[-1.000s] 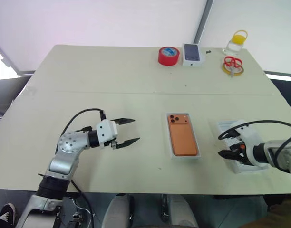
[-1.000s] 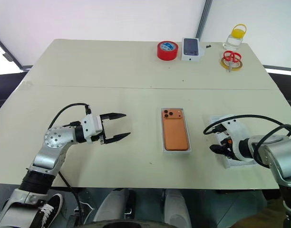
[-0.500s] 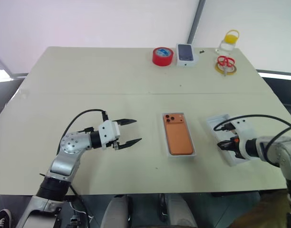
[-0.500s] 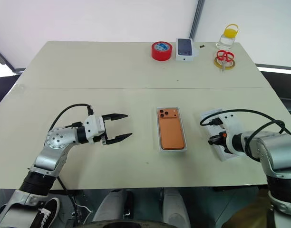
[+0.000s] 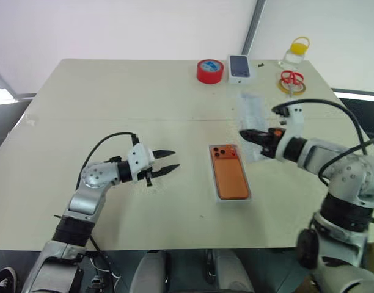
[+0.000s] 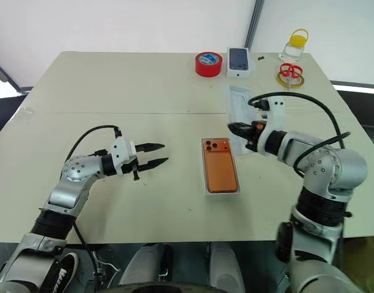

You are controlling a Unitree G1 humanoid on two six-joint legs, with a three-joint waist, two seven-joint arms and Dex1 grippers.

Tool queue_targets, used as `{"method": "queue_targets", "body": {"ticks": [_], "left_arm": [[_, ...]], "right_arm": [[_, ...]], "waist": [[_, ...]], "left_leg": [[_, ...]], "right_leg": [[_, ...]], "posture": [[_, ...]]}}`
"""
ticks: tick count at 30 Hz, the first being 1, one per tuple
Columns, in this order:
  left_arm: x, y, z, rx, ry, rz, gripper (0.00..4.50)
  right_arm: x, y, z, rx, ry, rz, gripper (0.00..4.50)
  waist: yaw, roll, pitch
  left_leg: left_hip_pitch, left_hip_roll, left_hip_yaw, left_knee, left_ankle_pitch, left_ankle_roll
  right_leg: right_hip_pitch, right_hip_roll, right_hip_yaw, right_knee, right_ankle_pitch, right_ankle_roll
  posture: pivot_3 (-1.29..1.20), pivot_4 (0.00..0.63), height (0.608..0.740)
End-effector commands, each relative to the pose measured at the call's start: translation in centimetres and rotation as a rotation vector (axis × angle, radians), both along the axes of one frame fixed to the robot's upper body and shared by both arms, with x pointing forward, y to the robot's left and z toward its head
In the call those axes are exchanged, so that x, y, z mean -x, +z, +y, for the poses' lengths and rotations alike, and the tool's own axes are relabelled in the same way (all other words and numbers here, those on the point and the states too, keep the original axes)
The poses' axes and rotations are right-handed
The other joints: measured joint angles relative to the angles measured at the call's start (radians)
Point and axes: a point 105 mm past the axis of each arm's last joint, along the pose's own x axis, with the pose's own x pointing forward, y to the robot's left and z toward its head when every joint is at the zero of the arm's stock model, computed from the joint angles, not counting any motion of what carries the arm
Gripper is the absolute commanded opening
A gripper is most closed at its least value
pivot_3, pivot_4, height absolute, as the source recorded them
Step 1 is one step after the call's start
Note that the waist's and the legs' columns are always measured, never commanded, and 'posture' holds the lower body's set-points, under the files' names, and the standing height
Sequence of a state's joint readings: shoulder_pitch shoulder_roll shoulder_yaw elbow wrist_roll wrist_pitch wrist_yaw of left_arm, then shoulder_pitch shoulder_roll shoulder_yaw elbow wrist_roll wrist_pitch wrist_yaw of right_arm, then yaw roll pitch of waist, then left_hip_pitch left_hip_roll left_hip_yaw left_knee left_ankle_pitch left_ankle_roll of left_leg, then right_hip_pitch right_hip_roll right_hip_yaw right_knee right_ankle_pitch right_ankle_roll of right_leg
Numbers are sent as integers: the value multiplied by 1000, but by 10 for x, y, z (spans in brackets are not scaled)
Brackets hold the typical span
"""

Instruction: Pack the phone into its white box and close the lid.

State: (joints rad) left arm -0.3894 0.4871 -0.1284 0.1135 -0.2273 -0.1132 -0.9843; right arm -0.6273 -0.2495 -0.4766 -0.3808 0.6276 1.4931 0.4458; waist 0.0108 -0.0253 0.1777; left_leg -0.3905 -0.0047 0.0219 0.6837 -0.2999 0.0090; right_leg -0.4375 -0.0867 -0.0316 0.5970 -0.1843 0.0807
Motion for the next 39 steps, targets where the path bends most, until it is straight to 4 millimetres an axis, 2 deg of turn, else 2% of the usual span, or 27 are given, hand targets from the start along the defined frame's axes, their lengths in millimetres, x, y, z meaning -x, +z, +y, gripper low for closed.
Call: {"method": "queue_targets", "body": {"ticks": [1,4,7,12,14,16,18,20,21,24,28,32,39], "left_arm": [[-5,13,-1,40,24,-33,29],[-4,16,-3,55,30,-28,29],[-3,19,-6,73,38,-22,29],[-6,25,-5,92,67,-41,29],[-7,28,-5,104,73,-50,29],[-5,29,-7,115,70,-50,29],[-3,30,-7,121,71,-50,29],[-2,29,-7,126,73,-45,29],[-3,27,-6,118,82,-46,29],[-2,18,-1,99,97,-11,29],[-4,29,0,172,128,13,29],[-4,25,2,149,133,14,29],[1,9,-26,155,82,50,29]], "right_arm": [[15,2,20,-83,64,-21,0],[24,-4,37,-173,98,22,0],[42,-9,52,-272,191,51,0],[57,-8,60,-379,278,81,0],[63,-11,65,-367,321,109,0],[74,-25,69,-336,375,185,0],[79,-31,69,-328,382,230,0],[75,-33,65,-354,340,284,0],[71,-40,61,-338,308,337,0],[57,-40,57,-366,242,423,0],[51,-32,62,-376,248,426,0],[47,-35,62,-369,228,443,0],[37,-51,46,-344,152,500,0]], "waist": [[1,1,0],[-1,1,0],[-1,1,0],[-5,2,1],[-7,2,1],[-8,2,1],[-8,2,1],[-11,3,1],[-11,3,1],[-15,3,1],[-18,3,1],[-20,2,1],[-7,2,0]], "left_leg": [[0,0,0,0,0,0],[0,0,0,0,0,0],[0,0,0,0,0,0],[0,0,0,0,0,0],[0,0,0,0,0,0],[0,0,0,-1,0,0],[0,0,0,-1,0,0],[0,-1,1,-1,0,0],[0,-1,1,-1,0,0],[1,-1,1,-1,0,0],[0,-1,0,-1,0,1],[0,-1,0,-1,0,1],[0,-1,1,0,-1,1]], "right_leg": [[0,0,0,0,0,0],[0,0,0,0,0,0],[-1,0,0,1,0,0],[-1,-1,0,0,0,-1],[-1,-1,0,0,0,-1],[-1,-1,0,0,0,-1],[-1,-1,0,0,0,-1],[-1,-2,1,-1,0,-1],[0,-2,1,-2,-1,-1],[2,-2,1,-3,-2,-4],[2,-1,1,-3,-1,-1],[2,-1,1,-3,-1,0],[2,-1,1,-4,-1,0]], "posture": [[0,150,739],[0,150,739],[0,150,739],[0,150,739],[0,150,739],[0,150,739],[0,150,739],[0,150,739],[0,150,739],[0,150,739],[0,150,739],[0,150,739],[0,150,739]]}}
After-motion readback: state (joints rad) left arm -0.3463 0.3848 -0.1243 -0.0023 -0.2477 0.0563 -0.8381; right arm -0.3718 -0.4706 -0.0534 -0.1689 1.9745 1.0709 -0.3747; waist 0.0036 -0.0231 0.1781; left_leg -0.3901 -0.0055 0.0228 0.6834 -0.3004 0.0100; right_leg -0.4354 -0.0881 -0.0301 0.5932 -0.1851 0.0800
